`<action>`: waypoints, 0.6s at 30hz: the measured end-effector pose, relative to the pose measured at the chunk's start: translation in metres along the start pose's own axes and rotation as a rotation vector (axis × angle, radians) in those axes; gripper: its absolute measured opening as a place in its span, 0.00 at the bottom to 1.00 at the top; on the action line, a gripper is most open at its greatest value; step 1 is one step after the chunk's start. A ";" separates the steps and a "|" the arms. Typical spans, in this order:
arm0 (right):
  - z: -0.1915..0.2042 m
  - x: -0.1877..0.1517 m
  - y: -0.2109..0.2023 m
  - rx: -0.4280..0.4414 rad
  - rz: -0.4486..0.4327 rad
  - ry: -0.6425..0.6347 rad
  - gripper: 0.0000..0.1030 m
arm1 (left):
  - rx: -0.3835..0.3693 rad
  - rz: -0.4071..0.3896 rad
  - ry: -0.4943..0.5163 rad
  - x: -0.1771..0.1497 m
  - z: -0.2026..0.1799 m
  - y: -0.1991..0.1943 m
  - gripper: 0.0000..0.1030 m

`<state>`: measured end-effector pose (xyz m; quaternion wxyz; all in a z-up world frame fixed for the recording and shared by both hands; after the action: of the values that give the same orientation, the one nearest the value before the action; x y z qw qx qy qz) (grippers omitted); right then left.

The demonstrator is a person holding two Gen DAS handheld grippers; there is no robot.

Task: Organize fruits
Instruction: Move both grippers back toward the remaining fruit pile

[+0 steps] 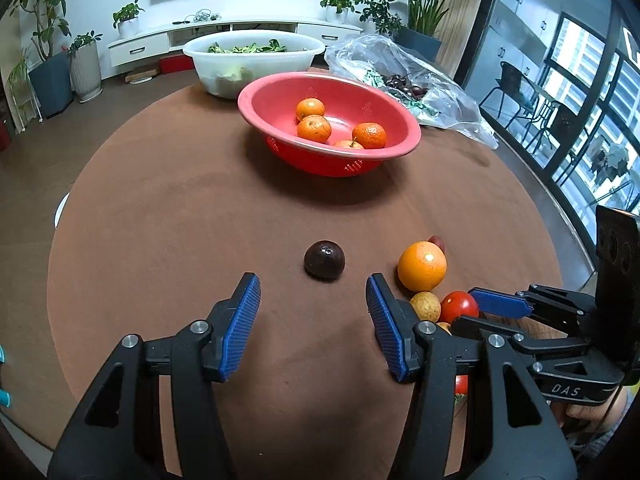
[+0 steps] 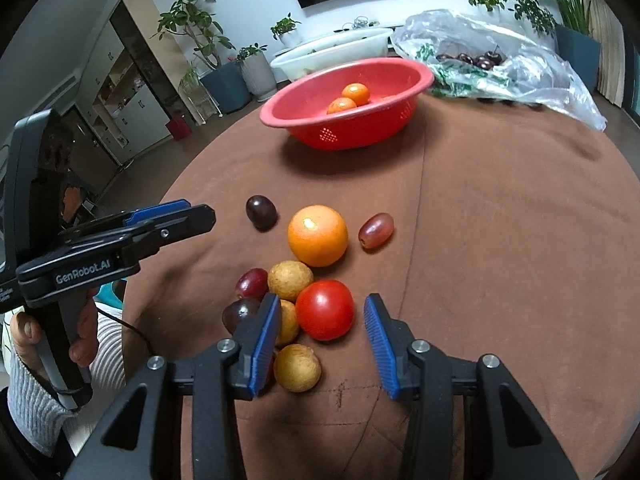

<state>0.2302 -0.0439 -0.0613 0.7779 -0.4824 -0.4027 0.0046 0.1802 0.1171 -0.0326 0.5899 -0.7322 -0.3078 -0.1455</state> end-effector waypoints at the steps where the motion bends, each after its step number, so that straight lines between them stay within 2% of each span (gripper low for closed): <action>1: 0.000 0.001 0.000 -0.004 -0.002 0.003 0.40 | 0.000 0.001 0.002 0.000 -0.001 0.000 0.52; 5: -0.005 -0.001 -0.002 0.007 0.001 0.017 0.31 | -0.003 0.005 0.010 0.000 -0.006 0.003 0.52; 12: -0.011 -0.004 -0.010 0.037 -0.025 0.070 0.31 | -0.017 0.019 0.058 -0.001 -0.024 0.008 0.52; 18: -0.021 -0.006 -0.021 0.030 -0.059 0.112 0.31 | -0.042 0.037 0.128 -0.003 -0.053 0.020 0.52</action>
<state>0.2312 -0.0731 -0.0535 0.8060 -0.4582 -0.3725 -0.0395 0.1985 0.0632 -0.0352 0.5954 -0.7392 -0.2529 -0.1874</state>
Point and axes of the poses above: each gripper's, at about its wrist camera, not at the fingertips, and y roughly the way its jaws point, z to its left, x to its top, the point moved 5 cm from there along y, roughly the way its jaws point, and after that the axes turned 11 degrees about -y, right-handed, at the moved point
